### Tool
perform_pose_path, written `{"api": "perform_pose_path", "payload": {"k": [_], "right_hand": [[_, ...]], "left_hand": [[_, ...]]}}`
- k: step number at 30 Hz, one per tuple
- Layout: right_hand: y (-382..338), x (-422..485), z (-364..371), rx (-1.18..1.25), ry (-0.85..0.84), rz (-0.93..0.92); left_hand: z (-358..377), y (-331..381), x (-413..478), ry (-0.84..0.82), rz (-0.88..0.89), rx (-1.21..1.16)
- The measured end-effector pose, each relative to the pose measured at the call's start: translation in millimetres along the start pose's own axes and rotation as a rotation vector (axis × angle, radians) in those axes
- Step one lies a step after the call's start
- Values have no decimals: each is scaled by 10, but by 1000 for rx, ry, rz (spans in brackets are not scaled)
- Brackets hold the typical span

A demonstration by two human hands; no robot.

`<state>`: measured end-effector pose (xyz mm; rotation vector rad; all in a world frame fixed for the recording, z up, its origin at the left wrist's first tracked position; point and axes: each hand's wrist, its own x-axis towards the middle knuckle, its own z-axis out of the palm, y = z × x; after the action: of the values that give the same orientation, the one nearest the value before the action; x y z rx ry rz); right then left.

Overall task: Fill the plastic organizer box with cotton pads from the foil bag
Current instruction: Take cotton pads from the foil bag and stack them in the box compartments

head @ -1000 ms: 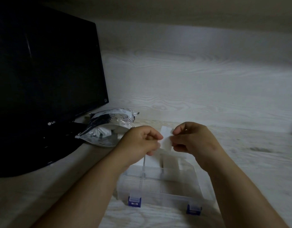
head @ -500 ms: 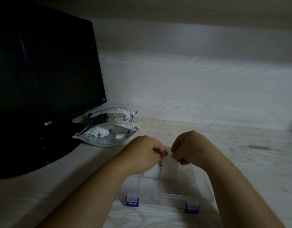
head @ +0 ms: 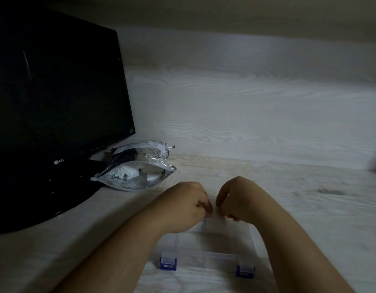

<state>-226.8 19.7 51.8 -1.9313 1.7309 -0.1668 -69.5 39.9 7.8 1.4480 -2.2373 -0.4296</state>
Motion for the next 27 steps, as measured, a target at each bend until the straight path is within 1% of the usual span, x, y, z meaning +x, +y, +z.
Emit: {"api": "perform_pose_path", "payload": {"k": [6,11,15,18,20,24,27], "right_hand": [[54,-4,3,-47,10,-11],[36,14,35,-92,-19,5],[2,14,30,-143,-69,42],[-14,-6,19,-148,-28,17],[-19,-17,10,-137,34,-19],[18,-24,4,-55,188,-79],[46,-26,15,-5,222,-120]], "left_hand": [[-8,12,11,-54,-3,-24],[-9,13,6,-94,-31,-17],[-12,30,1,-87,-35,5],[-25,30,-20,-81,-38,-21],[-53,33,-38,-26,-53,-77],[-155,-37,-43,190,-140,-239],[-215,-132,-29,335,-228,-236]]}}
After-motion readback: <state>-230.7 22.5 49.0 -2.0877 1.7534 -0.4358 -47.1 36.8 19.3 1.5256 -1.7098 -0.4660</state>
